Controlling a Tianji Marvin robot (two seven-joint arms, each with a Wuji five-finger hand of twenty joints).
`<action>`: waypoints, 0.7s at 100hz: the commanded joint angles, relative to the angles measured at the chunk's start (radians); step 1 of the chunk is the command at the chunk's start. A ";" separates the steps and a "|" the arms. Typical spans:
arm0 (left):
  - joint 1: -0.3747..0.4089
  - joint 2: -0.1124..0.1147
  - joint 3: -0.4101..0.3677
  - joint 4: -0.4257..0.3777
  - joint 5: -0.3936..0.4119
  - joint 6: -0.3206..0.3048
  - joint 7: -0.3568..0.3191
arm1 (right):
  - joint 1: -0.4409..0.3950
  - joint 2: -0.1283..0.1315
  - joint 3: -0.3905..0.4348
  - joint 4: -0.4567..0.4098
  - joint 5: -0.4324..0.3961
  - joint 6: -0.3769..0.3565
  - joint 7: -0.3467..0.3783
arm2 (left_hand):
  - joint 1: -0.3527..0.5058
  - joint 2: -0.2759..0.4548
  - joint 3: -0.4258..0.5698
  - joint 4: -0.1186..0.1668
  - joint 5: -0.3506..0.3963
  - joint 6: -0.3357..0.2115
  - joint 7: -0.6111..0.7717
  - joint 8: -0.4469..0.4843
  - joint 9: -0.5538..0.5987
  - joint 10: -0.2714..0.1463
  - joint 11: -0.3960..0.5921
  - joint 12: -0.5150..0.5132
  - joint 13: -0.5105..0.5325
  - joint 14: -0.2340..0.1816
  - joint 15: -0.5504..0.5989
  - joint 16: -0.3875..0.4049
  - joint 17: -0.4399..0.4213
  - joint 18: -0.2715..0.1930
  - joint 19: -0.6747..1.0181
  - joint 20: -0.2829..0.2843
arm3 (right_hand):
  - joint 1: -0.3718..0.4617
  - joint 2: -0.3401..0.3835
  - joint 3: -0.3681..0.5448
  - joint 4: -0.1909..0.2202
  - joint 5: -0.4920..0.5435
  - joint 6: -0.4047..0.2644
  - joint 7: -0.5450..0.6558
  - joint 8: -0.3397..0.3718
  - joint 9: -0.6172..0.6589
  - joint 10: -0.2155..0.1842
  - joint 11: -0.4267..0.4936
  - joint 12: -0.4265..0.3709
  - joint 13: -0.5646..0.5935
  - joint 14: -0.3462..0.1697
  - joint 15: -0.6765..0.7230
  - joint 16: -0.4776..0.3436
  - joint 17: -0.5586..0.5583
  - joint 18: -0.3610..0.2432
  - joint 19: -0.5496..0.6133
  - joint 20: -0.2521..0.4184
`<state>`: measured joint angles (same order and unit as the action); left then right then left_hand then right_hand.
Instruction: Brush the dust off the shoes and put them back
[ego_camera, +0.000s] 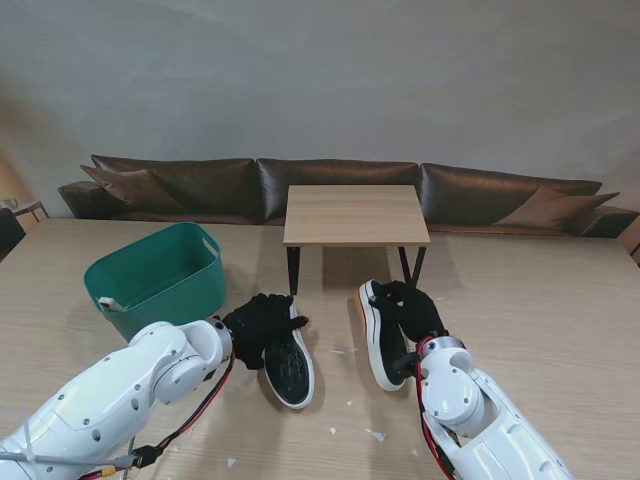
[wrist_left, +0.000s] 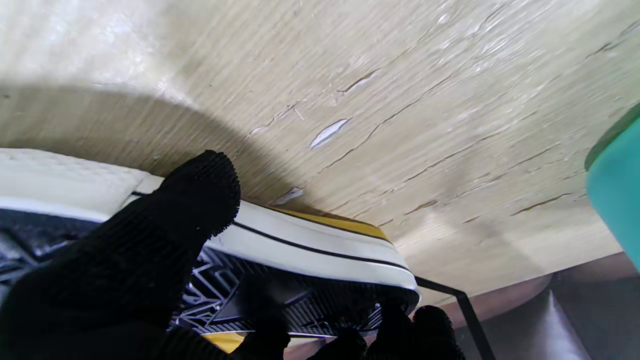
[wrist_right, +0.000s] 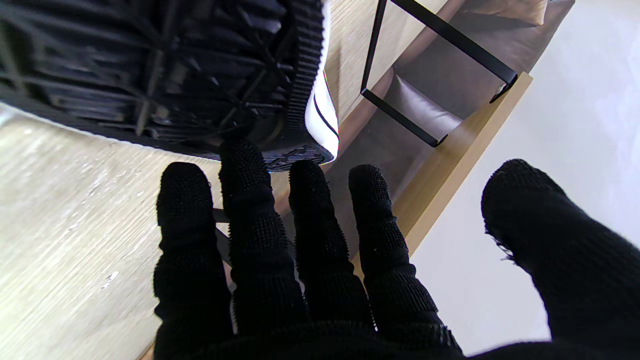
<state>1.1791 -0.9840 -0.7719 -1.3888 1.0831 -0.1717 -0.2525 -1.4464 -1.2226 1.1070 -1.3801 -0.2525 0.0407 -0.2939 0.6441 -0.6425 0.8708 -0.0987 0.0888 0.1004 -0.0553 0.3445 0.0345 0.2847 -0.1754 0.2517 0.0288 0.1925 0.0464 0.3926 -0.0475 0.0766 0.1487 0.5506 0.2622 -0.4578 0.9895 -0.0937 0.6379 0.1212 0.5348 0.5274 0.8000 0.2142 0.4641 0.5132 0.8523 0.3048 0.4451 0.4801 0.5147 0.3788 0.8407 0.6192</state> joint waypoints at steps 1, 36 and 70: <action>0.021 0.007 0.039 0.088 -0.005 -0.001 -0.043 | -0.005 -0.006 -0.002 -0.003 0.001 -0.002 0.013 | 0.010 -0.016 0.029 -0.024 0.172 -0.002 0.140 0.022 0.207 -0.060 0.253 0.091 0.048 -0.010 0.129 0.064 0.018 0.001 0.027 0.032 | 0.007 0.021 0.026 0.019 0.010 0.007 0.012 -0.006 0.023 0.019 0.006 -0.004 0.034 0.000 -0.007 0.004 -0.194 0.023 0.039 -0.019; -0.099 -0.011 0.192 0.204 -0.101 -0.017 0.061 | -0.002 -0.008 -0.001 0.001 0.004 -0.002 0.007 | 0.097 0.021 0.052 -0.018 0.382 -0.025 0.450 0.233 0.383 -0.055 0.391 0.254 0.160 0.058 0.394 0.180 0.123 0.062 0.207 0.225 | 0.006 0.022 0.026 0.019 0.008 0.007 0.013 -0.006 0.025 0.021 0.007 -0.003 0.034 0.001 -0.007 0.004 -0.195 0.022 0.038 -0.019; -0.056 -0.035 0.131 0.209 -0.147 -0.032 0.137 | 0.004 -0.011 -0.002 0.010 0.007 -0.008 -0.002 | 0.320 -0.096 -0.041 -0.100 0.704 -0.068 1.165 0.379 0.936 -0.103 0.514 0.749 0.598 0.105 0.687 0.283 0.269 0.138 1.045 0.058 | 0.007 0.024 0.027 0.019 0.009 0.006 0.014 -0.006 0.029 0.022 0.007 -0.004 0.037 0.001 -0.006 0.005 -0.194 0.025 0.038 -0.019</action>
<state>1.0618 -1.0266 -0.6625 -1.2272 0.9555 -0.1988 -0.0445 -1.4418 -1.2267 1.1069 -1.3701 -0.2471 0.0369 -0.3050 0.9066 -0.8744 0.7721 -0.1949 0.5138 0.0229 0.1400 0.6115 0.3890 0.3461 -0.1757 0.7215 0.3209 0.3748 0.1089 0.5760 0.1501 0.2394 1.0824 0.5891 0.2626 -0.4577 1.0018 -0.0937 0.6379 0.1219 0.5365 0.5273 0.8208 0.2149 0.4582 0.5132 0.8523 0.3050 0.4448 0.4795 0.5147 0.3788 0.8407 0.6192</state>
